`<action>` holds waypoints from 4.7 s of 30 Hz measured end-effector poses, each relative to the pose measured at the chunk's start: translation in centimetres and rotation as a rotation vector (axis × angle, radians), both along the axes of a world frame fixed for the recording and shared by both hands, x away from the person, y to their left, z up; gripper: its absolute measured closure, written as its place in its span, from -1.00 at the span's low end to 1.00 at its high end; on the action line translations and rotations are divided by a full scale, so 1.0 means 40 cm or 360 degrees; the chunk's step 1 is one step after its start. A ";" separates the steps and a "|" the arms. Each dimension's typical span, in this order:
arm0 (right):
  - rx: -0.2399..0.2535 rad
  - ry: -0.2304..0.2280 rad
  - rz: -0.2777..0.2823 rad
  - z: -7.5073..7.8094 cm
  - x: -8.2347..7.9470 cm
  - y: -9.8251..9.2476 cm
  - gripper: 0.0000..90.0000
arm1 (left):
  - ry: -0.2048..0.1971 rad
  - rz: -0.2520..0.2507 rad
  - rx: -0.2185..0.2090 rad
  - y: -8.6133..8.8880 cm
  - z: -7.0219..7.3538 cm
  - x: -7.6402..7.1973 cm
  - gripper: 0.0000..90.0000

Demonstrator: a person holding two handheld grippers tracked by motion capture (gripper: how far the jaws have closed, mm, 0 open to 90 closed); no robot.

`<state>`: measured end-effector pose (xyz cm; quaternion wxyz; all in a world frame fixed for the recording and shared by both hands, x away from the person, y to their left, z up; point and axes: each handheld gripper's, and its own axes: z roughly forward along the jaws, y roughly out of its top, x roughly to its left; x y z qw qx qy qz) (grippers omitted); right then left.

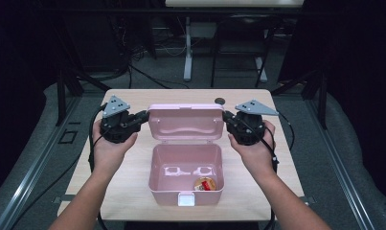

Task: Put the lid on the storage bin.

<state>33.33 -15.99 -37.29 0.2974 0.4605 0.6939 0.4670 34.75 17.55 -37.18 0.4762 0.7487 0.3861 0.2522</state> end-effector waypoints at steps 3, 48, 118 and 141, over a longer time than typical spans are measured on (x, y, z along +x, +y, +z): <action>0.0000 0.0001 -0.0002 0.000 -0.003 0.000 0.92 | -0.0003 0.0000 0.0004 0.000 0.000 -0.005 0.87; -0.0026 -0.0028 0.0086 -0.019 -0.105 -0.014 0.89 | -0.0013 -0.0097 0.0043 0.013 -0.013 -0.084 0.86; -0.0007 0.0030 0.0218 -0.150 -0.278 -0.044 0.84 | 0.0065 -0.0251 0.0007 0.052 -0.135 -0.255 0.81; 0.0074 0.0143 0.0002 -0.231 -0.242 -0.141 0.84 | 0.0116 -0.0278 -0.0010 0.058 -0.175 -0.278 0.82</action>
